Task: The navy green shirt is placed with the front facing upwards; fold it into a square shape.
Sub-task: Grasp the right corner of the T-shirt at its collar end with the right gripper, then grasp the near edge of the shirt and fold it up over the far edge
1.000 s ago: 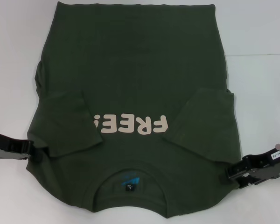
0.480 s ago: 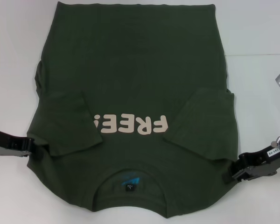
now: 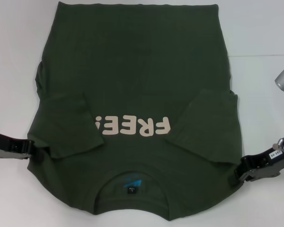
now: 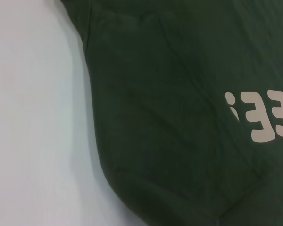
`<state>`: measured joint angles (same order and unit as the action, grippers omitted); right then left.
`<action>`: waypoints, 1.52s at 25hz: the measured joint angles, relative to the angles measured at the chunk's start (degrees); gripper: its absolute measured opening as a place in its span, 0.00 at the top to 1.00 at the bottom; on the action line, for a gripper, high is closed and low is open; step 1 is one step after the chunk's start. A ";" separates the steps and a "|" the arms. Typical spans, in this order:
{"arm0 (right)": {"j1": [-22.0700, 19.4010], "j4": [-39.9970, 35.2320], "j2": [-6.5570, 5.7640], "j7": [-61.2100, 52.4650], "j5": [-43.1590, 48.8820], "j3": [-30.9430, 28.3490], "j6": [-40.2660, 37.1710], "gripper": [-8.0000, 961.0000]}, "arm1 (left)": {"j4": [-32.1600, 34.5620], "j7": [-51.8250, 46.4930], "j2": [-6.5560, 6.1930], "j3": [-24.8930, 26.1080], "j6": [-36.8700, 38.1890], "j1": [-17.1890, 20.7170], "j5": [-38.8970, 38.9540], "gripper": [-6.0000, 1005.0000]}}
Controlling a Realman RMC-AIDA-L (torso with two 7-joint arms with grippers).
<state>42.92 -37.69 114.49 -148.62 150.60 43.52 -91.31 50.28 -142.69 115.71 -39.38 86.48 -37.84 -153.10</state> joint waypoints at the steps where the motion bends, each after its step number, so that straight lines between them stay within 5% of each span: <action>1: 0.03 -0.03 0.00 0.12 -0.04 0.00 0.00 0.92 | -0.01 0.00 0.00 0.02 0.00 0.03 0.00 0.96; 16: 0.18 -2.79 -1.48 3.06 -0.49 -0.48 -7.76 0.93 | 0.23 0.65 -1.27 1.72 5.95 0.46 0.05 0.96; 27: -0.92 -3.11 -2.83 7.13 -0.20 -0.27 -18.33 0.93 | -0.49 4.50 -2.89 7.10 20.10 1.71 0.08 0.96; 38: -1.67 -1.91 -3.33 9.46 0.01 3.09 -22.45 0.93 | -3.76 9.10 -2.98 10.13 30.70 3.18 0.15 0.96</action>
<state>41.25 -39.60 111.17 -139.16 150.62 46.61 -113.76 46.51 -133.59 112.73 -29.24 117.18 -34.66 -152.95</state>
